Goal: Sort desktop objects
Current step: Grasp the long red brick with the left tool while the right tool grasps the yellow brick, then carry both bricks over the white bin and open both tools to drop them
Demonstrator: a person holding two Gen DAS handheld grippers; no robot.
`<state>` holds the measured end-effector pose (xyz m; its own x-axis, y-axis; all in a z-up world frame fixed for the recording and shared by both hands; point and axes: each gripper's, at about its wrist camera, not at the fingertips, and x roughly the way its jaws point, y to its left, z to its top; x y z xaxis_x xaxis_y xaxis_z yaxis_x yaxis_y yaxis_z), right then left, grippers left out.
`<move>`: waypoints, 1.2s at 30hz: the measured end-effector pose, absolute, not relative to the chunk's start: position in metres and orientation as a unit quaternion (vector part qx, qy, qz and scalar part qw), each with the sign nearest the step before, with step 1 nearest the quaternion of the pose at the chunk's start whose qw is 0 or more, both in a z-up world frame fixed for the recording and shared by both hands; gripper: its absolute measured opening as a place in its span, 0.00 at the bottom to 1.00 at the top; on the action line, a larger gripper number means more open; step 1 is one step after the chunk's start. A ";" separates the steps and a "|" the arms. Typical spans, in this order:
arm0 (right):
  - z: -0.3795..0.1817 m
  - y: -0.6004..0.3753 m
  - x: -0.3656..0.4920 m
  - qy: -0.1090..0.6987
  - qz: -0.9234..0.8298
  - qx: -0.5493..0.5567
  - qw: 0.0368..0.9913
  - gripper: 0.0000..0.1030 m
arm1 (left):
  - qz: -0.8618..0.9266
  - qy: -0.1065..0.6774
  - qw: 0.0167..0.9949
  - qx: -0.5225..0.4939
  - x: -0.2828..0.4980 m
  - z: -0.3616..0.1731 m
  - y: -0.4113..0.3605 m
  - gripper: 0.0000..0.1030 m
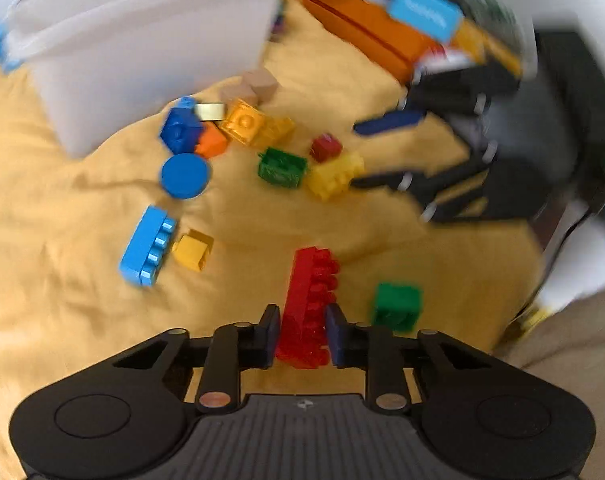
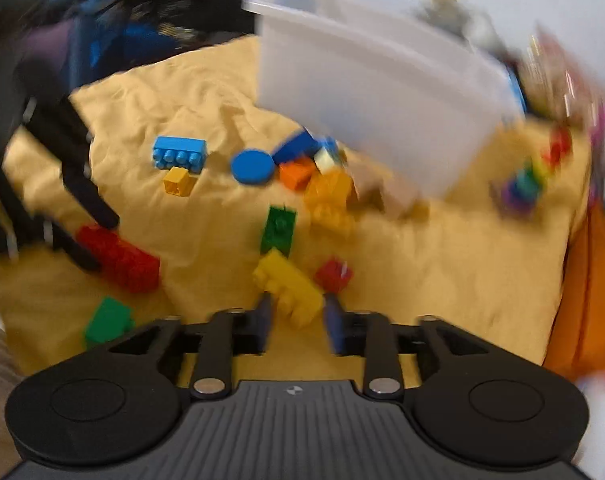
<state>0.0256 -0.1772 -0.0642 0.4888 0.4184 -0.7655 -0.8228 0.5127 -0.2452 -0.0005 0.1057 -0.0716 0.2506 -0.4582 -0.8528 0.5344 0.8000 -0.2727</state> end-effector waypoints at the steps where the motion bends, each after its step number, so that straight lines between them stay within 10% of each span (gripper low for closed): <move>1: -0.067 -0.173 0.023 0.306 0.393 -0.334 0.800 0.46 | -0.318 0.526 0.789 0.019 -0.003 -0.067 0.108 0.26; 11: -0.082 -0.159 0.052 0.386 0.404 -0.317 0.766 0.24 | -0.302 0.548 0.780 0.008 -0.021 -0.087 0.097 0.26; 20: -0.085 -0.230 0.069 0.570 0.397 0.100 0.713 0.29 | -0.259 0.544 0.796 -0.061 -0.004 -0.093 0.122 0.27; 36: -0.058 -0.219 0.029 0.485 0.303 -0.081 0.816 0.46 | -0.262 0.487 0.827 0.098 -0.041 -0.070 0.079 0.43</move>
<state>0.0289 -0.2189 -0.0583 0.3454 0.4168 -0.8408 -0.5733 0.8030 0.1626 -0.0407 0.0793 -0.0705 0.3888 -0.3389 -0.8568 0.5298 0.8430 -0.0930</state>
